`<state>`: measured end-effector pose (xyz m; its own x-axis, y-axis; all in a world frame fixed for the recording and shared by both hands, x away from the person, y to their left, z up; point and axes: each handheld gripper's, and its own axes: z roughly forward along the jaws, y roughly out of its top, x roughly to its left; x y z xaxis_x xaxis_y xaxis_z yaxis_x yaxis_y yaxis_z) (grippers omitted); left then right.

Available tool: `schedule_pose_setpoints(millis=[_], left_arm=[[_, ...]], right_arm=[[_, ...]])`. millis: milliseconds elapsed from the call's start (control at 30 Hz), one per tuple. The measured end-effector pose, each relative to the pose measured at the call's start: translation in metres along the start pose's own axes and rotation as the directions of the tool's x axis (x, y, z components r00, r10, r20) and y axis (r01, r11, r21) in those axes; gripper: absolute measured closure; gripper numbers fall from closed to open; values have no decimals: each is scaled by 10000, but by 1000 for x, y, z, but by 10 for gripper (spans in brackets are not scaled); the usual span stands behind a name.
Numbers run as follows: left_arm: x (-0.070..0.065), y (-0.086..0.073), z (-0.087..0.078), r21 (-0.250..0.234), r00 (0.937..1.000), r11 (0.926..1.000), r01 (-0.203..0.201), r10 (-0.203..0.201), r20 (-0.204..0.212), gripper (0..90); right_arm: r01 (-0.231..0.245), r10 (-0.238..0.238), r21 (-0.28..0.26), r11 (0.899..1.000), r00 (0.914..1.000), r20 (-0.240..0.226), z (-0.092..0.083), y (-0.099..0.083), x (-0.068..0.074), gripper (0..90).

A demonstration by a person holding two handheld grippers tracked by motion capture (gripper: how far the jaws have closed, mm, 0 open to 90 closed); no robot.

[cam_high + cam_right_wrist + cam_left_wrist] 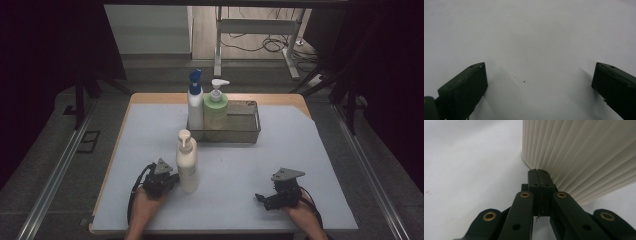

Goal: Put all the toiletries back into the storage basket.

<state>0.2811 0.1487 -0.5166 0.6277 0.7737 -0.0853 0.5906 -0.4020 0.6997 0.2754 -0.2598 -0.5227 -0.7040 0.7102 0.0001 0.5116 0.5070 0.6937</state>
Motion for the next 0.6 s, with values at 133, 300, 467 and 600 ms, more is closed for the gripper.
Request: schedule_pose_setpoints(millis=[133, 300, 467, 600], left_arm=[[-5, 2, 4, 39, 9999, 9999, -129, 128, 100, 893], [-12, 5, 7, 74, 9993, 9995, -303, 302, 233, 892], [-19, 9, 12, 75, 9979, 9988, -483, 479, 431, 892], [-25, 12, 16, 70, 9960, 9979, -644, 638, 626, 892]], right_arm=[[-7, 7, 3, 10000, 10000, -5, 0, 0, 0, 0], [5, -5, -3, 10000, 10000, 2, 0, 0, 0, 0], [0, 0, -1, 10000, 10000, -2, 0, 0, 0, 0], [8, -8, -3, 10000, 10000, 0, 0, 0, 0, 0]])
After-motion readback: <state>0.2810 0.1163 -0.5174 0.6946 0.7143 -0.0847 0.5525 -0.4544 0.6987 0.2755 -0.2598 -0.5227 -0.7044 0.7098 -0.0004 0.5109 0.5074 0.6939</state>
